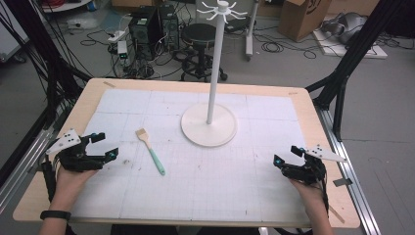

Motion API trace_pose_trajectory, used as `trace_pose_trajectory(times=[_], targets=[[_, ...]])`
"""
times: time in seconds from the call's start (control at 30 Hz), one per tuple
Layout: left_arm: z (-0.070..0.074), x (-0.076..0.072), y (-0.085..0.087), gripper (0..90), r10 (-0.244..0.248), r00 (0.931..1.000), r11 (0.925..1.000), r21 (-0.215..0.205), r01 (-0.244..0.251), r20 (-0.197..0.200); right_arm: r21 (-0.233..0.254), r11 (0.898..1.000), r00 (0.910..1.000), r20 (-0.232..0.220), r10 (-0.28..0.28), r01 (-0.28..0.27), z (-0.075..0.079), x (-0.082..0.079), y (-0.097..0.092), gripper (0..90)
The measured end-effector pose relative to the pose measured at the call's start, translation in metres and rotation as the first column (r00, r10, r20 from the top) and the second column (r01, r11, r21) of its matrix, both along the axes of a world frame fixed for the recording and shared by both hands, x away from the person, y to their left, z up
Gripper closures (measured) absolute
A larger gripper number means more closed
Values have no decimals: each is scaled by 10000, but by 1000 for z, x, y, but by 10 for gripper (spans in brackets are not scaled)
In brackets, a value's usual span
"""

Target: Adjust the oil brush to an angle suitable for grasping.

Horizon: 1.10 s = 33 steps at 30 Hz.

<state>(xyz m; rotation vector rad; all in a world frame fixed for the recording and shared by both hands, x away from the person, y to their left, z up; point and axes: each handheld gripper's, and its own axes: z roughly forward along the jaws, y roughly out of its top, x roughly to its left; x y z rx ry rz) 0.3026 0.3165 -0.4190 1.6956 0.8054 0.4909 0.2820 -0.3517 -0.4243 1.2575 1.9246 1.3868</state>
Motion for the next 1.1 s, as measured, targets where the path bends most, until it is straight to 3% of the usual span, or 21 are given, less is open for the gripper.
trace_pose_trajectory(times=[0.5,0.63,0.7,0.77,0.8,0.83,0.93,0.97,1.1], targets=[[3,-2,2,167,-359,9994,9994,21,359,5,82,9998,9999,60,-155,155,2,-2,-4,143],[3,-2,0,350,-774,9969,9970,52,775,-124,97,9998,9998,-45,-192,193,1,-2,-4,143],[2,-2,-4,382,-960,9952,9952,189,964,-213,110,9998,9998,-51,-187,188,1,-1,-4,143],[0,-1,-9,470,-1239,9915,9917,293,1251,-390,130,9997,9997,-44,-224,225,1,-1,-5,143],[-3,1,-14,500,-1508,9863,9872,420,1538,-666,137,9996,9997,-78,-245,246,1,-1,-5,143],[-3,1,-14,530,-1508,9863,9872,420,1538,-666,137,9996,9997,-78,-245,246,1,-1,-5,143],[-7,3,-23,569,-1765,9793,9812,613,1831,-994,111,9996,9996,-93,-250,251,1,-1,-6,143],[-8,3,-26,626,-1841,9773,9789,699,1919,-1051,137,9995,9996,-107,-270,271,1,-1,-6,143],[-11,4,-35,703,-2041,9721,9734,811,2141,-1157,129,9996,9996,-126,-268,270,1,-1,-6,143]])
